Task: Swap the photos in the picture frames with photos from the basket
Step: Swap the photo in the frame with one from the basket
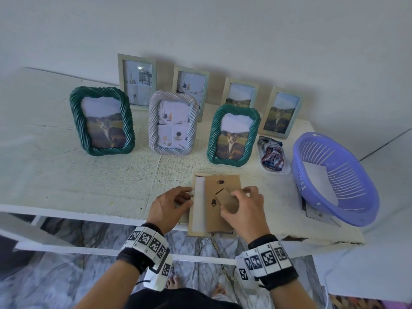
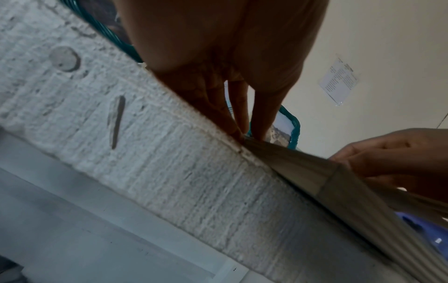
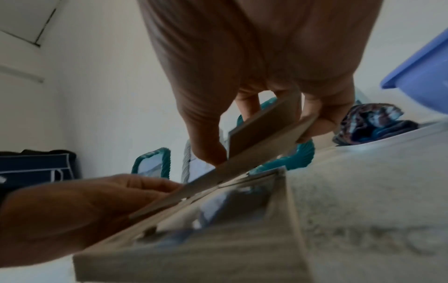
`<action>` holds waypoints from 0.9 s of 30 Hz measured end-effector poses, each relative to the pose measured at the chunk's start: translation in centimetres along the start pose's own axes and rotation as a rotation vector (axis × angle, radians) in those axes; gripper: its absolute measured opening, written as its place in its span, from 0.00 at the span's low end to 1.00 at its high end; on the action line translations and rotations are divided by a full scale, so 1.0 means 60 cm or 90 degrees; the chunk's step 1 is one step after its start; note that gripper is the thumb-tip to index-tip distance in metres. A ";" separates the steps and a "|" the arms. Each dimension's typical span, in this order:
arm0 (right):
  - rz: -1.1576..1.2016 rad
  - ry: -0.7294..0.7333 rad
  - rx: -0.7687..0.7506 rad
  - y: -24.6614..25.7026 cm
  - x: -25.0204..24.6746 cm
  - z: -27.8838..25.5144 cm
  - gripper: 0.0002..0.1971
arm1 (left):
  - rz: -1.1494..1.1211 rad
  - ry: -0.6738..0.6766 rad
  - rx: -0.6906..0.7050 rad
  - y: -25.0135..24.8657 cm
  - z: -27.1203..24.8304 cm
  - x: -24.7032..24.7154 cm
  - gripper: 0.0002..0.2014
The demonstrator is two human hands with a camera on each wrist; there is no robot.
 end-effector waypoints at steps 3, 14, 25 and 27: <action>-0.028 0.009 0.000 0.019 0.022 0.001 0.21 | 0.007 0.005 0.006 -0.003 0.001 0.000 0.15; -0.095 0.025 -0.028 0.027 0.053 0.002 0.23 | -0.004 -0.001 -0.002 -0.003 0.002 -0.001 0.14; 0.192 0.169 -0.088 -0.066 0.023 0.050 0.13 | 0.018 -0.003 0.007 -0.008 -0.001 0.001 0.14; 0.192 0.199 -0.101 -0.063 0.023 0.059 0.10 | 0.025 -0.005 0.005 -0.009 -0.002 0.000 0.14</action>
Point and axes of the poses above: each hand's wrist, its own z-axis towards the middle knuckle, its own x-axis out of the palm, y = z × x, the point moved 8 cm from there along z, towards the middle knuckle, and after that the axes turned 3 degrees about y, right-handed, at the moved point
